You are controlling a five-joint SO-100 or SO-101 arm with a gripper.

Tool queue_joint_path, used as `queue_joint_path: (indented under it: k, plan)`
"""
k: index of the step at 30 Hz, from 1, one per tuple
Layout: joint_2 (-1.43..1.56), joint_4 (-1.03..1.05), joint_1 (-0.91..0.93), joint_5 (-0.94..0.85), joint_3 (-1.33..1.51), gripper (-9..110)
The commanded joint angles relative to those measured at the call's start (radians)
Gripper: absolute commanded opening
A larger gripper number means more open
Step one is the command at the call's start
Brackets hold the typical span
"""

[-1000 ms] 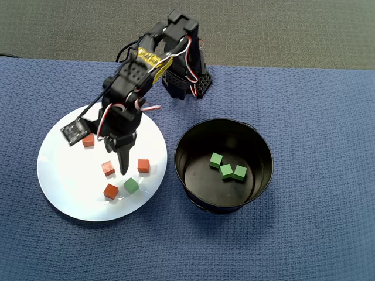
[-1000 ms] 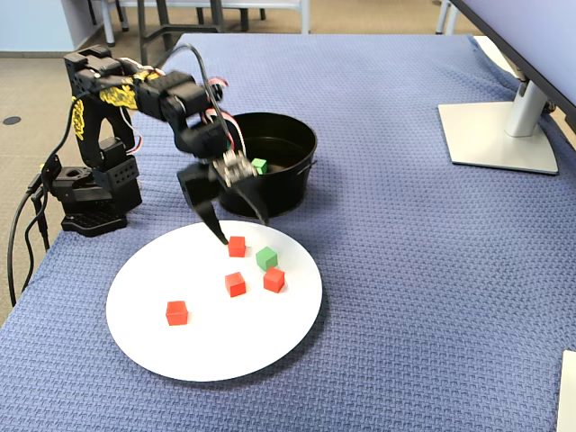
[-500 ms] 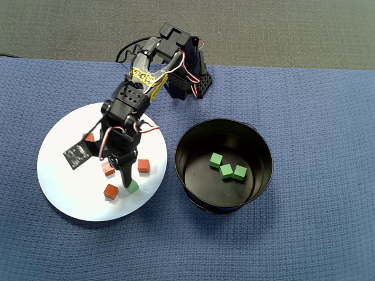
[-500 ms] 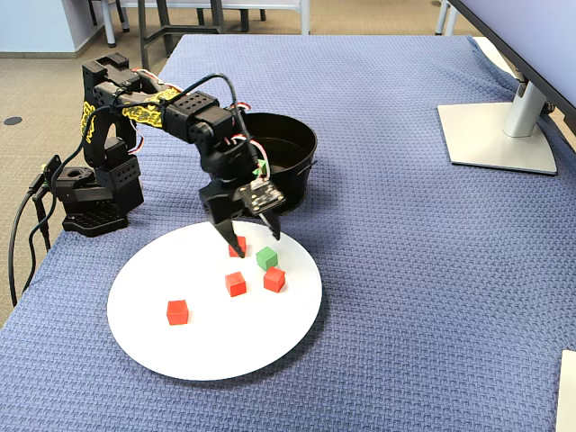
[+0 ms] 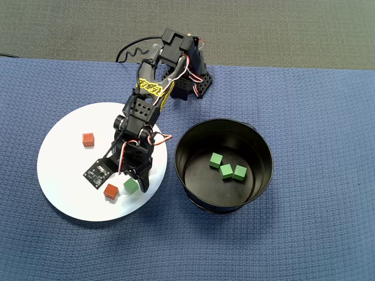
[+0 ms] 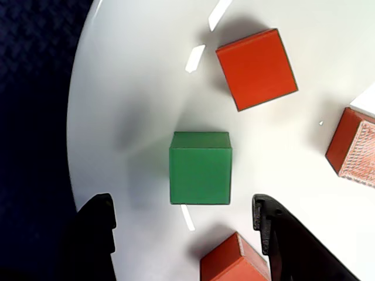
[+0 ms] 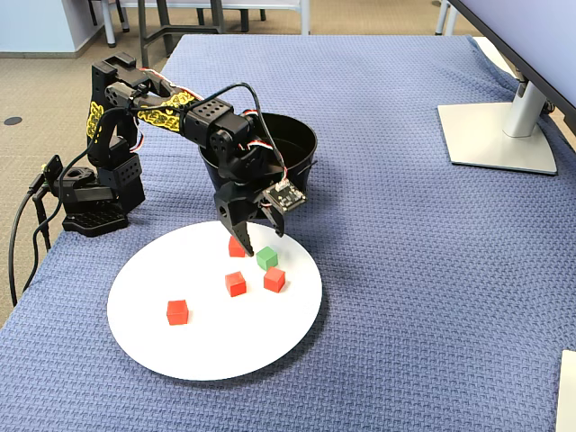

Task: Pick up the green cubes from the white plate and place them in the black recipient

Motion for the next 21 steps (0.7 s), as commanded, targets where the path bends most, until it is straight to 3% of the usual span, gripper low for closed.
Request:
queue_joint_path:
  k: [1,15,19,21]
  plan:
    - [0.008,-0.031,-0.012,-0.052,-0.008,24]
    - [-0.083,-0.115,-0.012,0.028,-0.04,20]
    - [-0.094,-0.126,-0.014,0.048,-0.04,3]
    - [-0.097,-0.132,-0.014,0.055,-0.04,0]
